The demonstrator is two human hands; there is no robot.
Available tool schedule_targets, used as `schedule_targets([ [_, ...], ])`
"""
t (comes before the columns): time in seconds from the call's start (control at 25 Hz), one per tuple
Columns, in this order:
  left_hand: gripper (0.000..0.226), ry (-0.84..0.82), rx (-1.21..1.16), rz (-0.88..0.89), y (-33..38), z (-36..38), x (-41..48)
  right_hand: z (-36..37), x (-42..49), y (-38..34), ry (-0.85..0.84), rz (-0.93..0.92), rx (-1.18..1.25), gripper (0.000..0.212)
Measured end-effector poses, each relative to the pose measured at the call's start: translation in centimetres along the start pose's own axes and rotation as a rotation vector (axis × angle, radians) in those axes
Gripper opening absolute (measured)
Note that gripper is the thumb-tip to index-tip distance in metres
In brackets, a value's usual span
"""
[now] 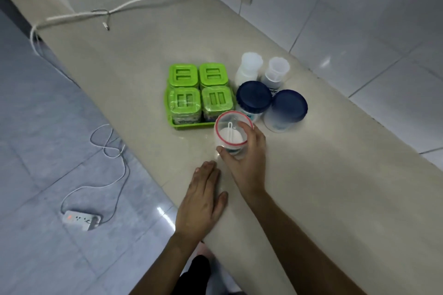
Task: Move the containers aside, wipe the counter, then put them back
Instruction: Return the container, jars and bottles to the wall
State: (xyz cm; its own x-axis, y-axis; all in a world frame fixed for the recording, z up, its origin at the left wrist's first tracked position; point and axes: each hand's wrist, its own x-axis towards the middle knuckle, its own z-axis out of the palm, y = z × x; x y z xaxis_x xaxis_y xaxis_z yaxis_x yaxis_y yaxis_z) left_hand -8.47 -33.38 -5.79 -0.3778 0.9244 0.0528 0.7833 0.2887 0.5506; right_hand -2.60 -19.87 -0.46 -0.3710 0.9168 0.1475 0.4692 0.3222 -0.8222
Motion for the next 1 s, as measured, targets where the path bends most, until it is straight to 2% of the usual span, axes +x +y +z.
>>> schedule_targets([
  [0.16, 0.056, 0.006, 0.009, 0.006, 0.6, 0.0, 0.0, -1.1, 0.1, 0.3, 0.056, 0.005, 0.012, 0.063],
  [0.28, 0.054, -0.006, -0.027, 0.038, 2.6, 0.7, -0.1, -5.4, -2.0, 2.2, 0.148, 0.049, 0.051, 0.063],
  [0.48, 0.051, -0.227, 0.063, 0.473, 12.0, 7.1, 1.1, -19.8, -9.4, 10.3, 0.452, 0.297, 0.028, 0.067],
  [0.72, 0.057, -0.381, 0.213, 0.8, 26.0, 17.4, 1.7, -35.8, -14.1, 19.3, 0.726, 0.486, -0.07, 0.068],
  [0.84, 0.058, -0.322, 0.234, 0.803, 29.1, 20.0, 0.2, -41.6, -14.0, 23.1, 0.804, 0.508, -0.079, 0.069],
  [1.0, 0.063, -0.249, 0.186, 0.723, 28.9, 20.5, 0.0, -46.0, -13.3, 27.5, 0.824, 0.523, -0.125, 0.07],
])
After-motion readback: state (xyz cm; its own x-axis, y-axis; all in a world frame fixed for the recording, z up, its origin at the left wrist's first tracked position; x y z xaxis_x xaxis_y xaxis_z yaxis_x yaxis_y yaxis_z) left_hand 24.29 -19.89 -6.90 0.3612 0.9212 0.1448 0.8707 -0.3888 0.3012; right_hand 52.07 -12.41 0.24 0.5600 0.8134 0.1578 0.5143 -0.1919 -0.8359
